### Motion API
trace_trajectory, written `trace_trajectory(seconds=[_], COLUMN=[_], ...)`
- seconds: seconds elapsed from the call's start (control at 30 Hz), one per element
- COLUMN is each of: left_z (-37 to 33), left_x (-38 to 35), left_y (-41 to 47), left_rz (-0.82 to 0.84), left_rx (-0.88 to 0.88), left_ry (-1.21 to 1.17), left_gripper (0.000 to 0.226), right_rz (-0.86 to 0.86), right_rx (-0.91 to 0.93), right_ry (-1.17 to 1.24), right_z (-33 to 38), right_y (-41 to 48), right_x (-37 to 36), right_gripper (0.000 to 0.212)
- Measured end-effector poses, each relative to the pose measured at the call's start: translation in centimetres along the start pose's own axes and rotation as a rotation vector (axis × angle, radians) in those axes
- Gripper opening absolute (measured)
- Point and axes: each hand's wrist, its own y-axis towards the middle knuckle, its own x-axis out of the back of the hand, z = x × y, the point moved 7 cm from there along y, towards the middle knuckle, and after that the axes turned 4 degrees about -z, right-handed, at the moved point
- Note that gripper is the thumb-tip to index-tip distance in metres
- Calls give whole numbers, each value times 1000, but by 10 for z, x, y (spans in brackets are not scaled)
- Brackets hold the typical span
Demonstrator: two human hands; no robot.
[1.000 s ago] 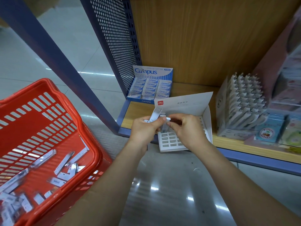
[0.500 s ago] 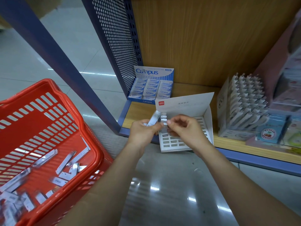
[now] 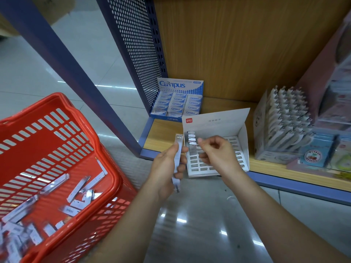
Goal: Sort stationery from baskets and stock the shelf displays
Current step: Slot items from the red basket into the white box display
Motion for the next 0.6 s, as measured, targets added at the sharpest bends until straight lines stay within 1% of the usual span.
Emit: trace_trajectory(seconds=[0.03, 0.07, 0.17, 0.2, 0.23, 0.33, 0.4, 0.43, 0.5, 0.53, 0.6], left_z=[5, 9, 18, 20, 21, 23, 21, 19, 10, 5, -6], left_x=[-3, -6, -16, -20, -23, -28, -26, -22, -14, -10, -10], left_y=[-5, -12, -28, -32, -35, -44, -50, -52, -54, -55, -59], left_rz=[49, 90, 152, 166, 181, 194, 185, 169, 128, 120, 131], left_rx=[38, 64, 66, 58, 51, 50, 16, -19, -131, -202, -379], left_ry=[-51, -75, -34, -11, 13, 105, 152, 157, 154, 174, 283], left_gripper=[35, 35, 34, 35, 37, 43, 40, 35, 23, 24, 38], right_rz=[-9, 31, 344, 416, 434, 320, 227, 180, 121, 110, 118], right_rx=[23, 12, -107, -120, -111, -125, -182, -210, -248, -260, -287], right_ry=[-1, 33, 214, 258, 273, 346, 499, 577, 676, 692, 662], right_z=[3, 4, 3, 3, 2, -2, -3, -3, -3, -4, -7], right_y=[-4, -10, -32, -39, -43, -42, -39, -36, -33, -33, -34], right_x=[5, 7, -4, -8, -9, -4, 4, 8, 16, 17, 16], right_gripper=[23, 23, 24, 24, 23, 20, 14, 13, 11, 10, 8])
